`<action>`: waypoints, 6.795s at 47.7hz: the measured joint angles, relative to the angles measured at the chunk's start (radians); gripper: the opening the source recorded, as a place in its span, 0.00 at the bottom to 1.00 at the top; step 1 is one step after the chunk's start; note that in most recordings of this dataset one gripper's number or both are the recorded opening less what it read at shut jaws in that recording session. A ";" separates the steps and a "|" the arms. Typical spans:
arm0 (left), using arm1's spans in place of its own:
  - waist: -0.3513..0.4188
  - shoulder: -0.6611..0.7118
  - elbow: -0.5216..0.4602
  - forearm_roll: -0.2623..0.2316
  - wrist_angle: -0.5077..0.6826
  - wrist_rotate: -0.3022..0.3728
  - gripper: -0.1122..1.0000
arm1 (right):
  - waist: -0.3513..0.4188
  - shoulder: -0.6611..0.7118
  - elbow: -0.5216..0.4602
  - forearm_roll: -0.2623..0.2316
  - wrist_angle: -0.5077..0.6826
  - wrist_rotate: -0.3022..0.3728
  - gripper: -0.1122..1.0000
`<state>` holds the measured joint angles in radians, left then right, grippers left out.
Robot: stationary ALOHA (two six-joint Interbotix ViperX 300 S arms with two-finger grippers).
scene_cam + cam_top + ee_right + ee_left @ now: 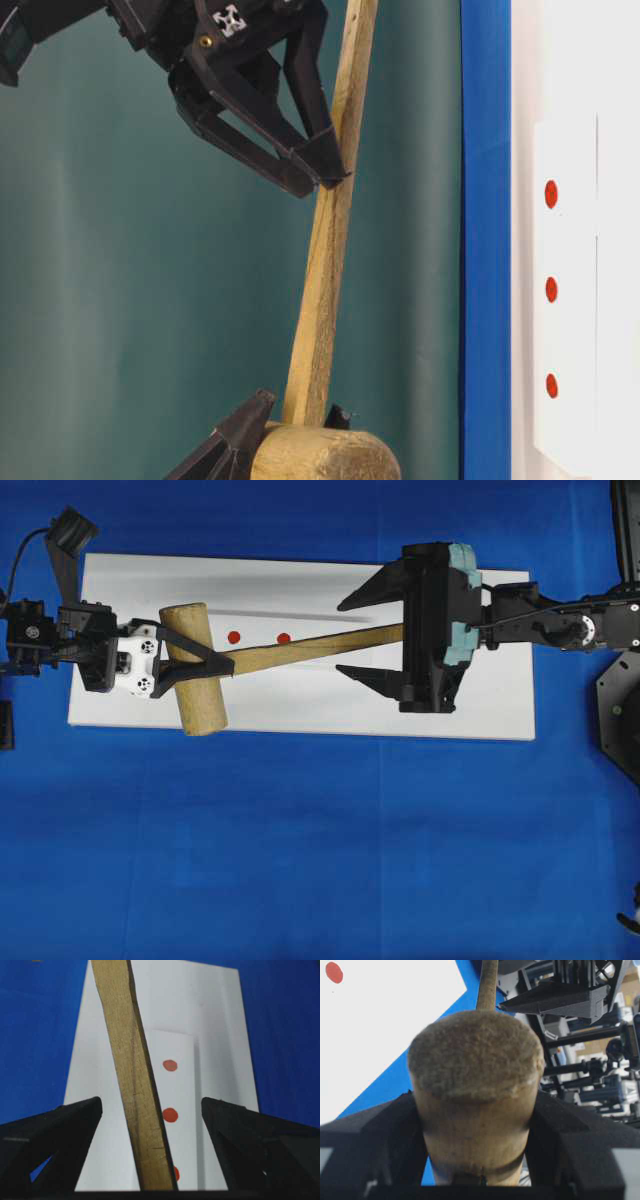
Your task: Hit the mark with a hammer.
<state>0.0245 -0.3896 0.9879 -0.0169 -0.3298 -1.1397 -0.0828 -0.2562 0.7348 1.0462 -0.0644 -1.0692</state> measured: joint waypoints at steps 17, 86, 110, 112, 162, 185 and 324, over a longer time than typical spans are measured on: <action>-0.017 0.000 -0.006 0.000 0.000 -0.005 0.50 | 0.005 0.064 -0.031 -0.049 0.005 -0.002 0.72; 0.005 -0.064 0.002 0.002 0.178 0.060 0.84 | 0.009 -0.020 0.038 -0.032 0.043 0.012 0.19; 0.003 -0.212 0.091 0.005 0.216 0.061 0.84 | 0.005 -0.138 0.124 0.021 0.040 0.014 0.19; 0.003 -0.221 0.094 0.005 0.218 0.061 0.84 | 0.005 -0.138 0.124 0.021 0.040 0.012 0.19; 0.020 -0.232 0.104 0.009 0.216 1.014 0.83 | 0.101 -0.129 0.124 0.195 0.014 0.014 0.19; 0.026 -0.232 0.114 0.009 0.216 1.019 0.83 | 0.416 0.054 0.057 0.391 -0.299 0.015 0.19; 0.046 -0.232 0.126 0.009 0.212 1.014 0.83 | 0.449 0.235 -0.077 0.425 -0.179 -0.057 0.87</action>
<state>0.0706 -0.6213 1.1137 -0.0077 -0.1181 -0.1258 0.3666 -0.0215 0.6581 1.4711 -0.2439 -1.1259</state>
